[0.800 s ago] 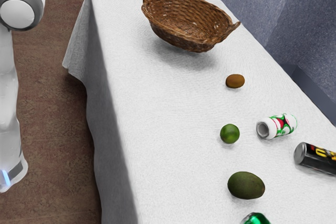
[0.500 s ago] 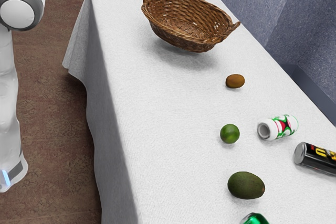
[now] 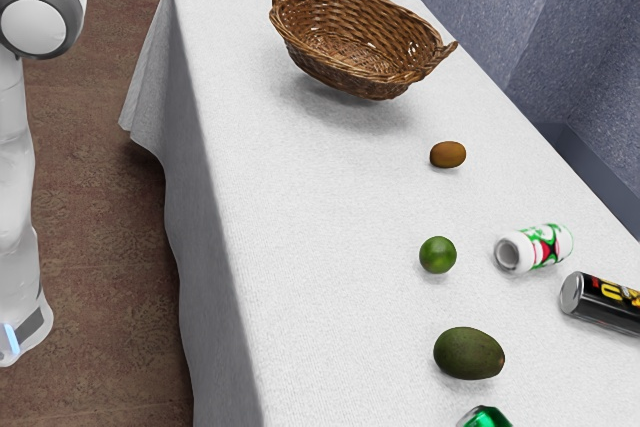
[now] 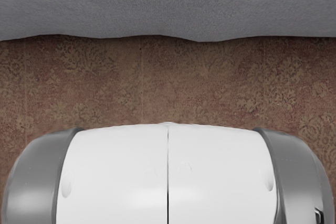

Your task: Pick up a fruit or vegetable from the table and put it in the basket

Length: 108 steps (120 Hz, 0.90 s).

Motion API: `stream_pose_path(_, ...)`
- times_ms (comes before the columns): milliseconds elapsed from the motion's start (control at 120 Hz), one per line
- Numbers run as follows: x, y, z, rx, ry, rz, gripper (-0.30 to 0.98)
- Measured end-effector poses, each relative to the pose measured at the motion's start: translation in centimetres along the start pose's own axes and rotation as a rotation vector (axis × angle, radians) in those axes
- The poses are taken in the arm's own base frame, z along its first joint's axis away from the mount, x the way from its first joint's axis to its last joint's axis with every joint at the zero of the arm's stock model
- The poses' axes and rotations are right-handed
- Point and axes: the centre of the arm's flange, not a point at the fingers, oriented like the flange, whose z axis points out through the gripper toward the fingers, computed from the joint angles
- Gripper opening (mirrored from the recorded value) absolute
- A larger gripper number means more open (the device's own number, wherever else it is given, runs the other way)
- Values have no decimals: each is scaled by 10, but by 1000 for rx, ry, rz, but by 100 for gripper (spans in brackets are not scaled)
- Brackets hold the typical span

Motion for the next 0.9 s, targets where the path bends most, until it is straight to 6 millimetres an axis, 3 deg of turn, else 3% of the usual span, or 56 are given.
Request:
stream_pose_path(417,58,0,-3,0,-29,0,69)
stream_pose_path(900,167,0,16,0,-63,0,69)
